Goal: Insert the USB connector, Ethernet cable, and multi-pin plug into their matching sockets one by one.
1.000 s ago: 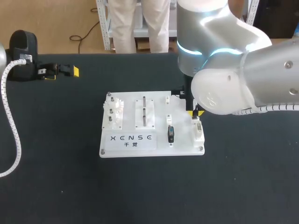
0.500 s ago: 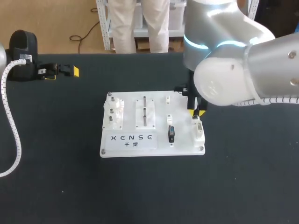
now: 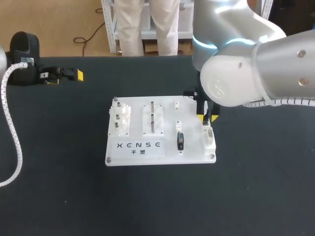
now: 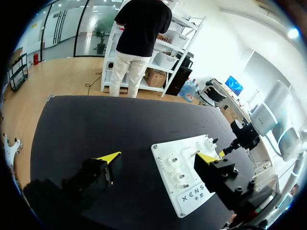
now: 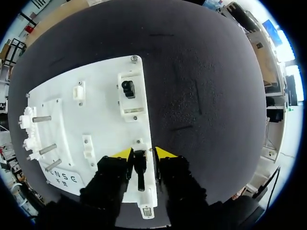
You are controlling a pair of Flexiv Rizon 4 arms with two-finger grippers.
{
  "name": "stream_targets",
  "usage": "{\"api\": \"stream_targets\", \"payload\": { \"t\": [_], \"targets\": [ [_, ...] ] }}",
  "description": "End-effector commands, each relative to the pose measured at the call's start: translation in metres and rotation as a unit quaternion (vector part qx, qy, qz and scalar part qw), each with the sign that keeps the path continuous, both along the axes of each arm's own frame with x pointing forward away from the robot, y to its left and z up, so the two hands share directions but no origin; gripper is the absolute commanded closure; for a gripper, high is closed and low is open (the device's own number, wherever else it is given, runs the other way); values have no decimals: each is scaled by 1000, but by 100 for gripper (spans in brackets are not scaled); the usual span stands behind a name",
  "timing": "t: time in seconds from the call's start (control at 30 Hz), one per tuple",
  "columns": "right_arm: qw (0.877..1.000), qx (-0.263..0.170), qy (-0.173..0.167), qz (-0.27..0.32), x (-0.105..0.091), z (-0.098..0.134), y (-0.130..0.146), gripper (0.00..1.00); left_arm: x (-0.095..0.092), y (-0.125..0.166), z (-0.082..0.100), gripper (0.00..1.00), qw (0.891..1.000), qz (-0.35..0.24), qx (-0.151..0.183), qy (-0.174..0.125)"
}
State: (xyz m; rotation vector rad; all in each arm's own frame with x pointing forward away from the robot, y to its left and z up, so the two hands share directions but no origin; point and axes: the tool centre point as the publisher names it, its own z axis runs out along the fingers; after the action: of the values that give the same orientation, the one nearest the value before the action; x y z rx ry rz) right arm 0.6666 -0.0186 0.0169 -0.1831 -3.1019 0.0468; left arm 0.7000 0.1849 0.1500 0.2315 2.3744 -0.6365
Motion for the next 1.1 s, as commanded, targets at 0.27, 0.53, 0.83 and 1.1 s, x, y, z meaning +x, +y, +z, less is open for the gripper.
{"api": "stream_targets", "payload": {
  "t": [0.27,0.53,0.83,1.1],
  "targets": [
    [999,0,-37,16,5,30,15,0,0,0,0,0,1000,0,0,0],
    [998,2,-55,43,-1,48,35,0,0,0,0,0,1000,0,0,0],
    [996,2,-55,76,-18,54,61,0,0,0,0,0,1000,0,0,0],
    [995,10,-36,88,-37,47,78,0,0,0,0,0,1000,0,0,0]
  ]
}}
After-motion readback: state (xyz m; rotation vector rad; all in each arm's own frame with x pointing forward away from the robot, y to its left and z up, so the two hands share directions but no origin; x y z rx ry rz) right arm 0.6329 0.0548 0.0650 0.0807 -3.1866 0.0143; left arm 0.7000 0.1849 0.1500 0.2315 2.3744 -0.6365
